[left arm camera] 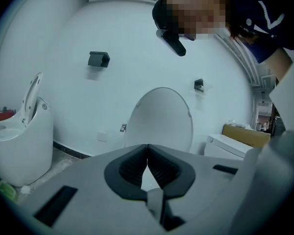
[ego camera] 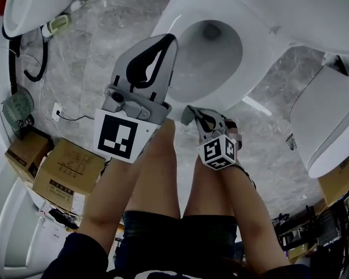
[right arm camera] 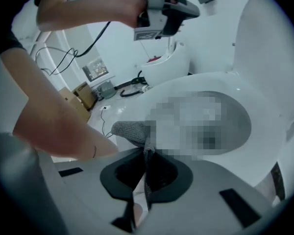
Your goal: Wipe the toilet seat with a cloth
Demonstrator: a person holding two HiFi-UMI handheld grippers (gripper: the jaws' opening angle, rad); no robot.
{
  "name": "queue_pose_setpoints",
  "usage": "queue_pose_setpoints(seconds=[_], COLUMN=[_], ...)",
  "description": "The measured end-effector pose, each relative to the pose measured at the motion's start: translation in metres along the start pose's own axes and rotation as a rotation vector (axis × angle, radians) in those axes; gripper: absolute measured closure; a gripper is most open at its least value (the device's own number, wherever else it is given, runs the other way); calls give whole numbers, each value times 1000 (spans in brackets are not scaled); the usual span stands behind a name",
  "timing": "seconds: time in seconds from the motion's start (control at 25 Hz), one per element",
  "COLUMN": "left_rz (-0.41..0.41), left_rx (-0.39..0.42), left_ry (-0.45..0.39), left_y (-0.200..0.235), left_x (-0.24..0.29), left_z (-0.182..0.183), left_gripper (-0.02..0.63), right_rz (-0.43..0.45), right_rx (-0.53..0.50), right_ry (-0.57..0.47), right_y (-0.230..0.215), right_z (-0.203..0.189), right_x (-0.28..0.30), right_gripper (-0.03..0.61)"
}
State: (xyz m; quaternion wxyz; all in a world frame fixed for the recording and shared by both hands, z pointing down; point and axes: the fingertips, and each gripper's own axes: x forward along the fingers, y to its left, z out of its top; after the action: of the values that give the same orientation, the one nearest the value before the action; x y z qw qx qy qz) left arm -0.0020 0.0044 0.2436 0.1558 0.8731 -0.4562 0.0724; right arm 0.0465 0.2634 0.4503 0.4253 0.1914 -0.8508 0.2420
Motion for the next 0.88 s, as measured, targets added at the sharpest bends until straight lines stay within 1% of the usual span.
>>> queue_pose_setpoints(seconds=[0.04, 0.08, 0.12, 0.28, 0.32, 0.4, 0.48, 0.56, 0.64, 0.72, 0.8, 0.88], left_rz=[1, 2, 3, 7, 9, 17, 28, 32, 28, 25, 28, 36], left_rx=[1, 2, 2, -3, -4, -7, -15, -21, -19, -15, -14, -15], left_ry=[-1, -1, -2, -5, -6, -9, -16, -18, -13, -6, 1, 0], left_y=[1, 1, 2, 8, 9, 11, 13, 14, 14, 16, 19, 22], left_x=[-1, -1, -2, -8, -10, -13, -15, -16, -18, -19, -21, -21], left_z=[0, -1, -1, -3, -3, -3, -4, -5, -6, -7, -8, -8], left_gripper=[594, 594, 594, 594, 594, 594, 594, 594, 594, 594, 594, 594], right_rz=[2, -16, -57, -308, -348, -373, -340, -268, -182, -120, -99, -78], right_rx=[-30, -46, -43, 57, 68, 98, 135, 141, 134, 148, 195, 222], right_ry=[9, 16, 20, 13, 15, 25, 33, 35, 35, 35, 32, 30], right_y=[1, -5, -19, -113, -129, -138, -119, -81, -37, -2, 14, 16], right_z=[-1, -4, -8, -19, -20, -18, -15, -8, 7, 26, 39, 42], right_x=[0, -2, -6, -37, -43, -46, -35, -12, 15, 36, 48, 50], right_gripper=[543, 543, 543, 543, 543, 543, 543, 543, 543, 543, 545, 545])
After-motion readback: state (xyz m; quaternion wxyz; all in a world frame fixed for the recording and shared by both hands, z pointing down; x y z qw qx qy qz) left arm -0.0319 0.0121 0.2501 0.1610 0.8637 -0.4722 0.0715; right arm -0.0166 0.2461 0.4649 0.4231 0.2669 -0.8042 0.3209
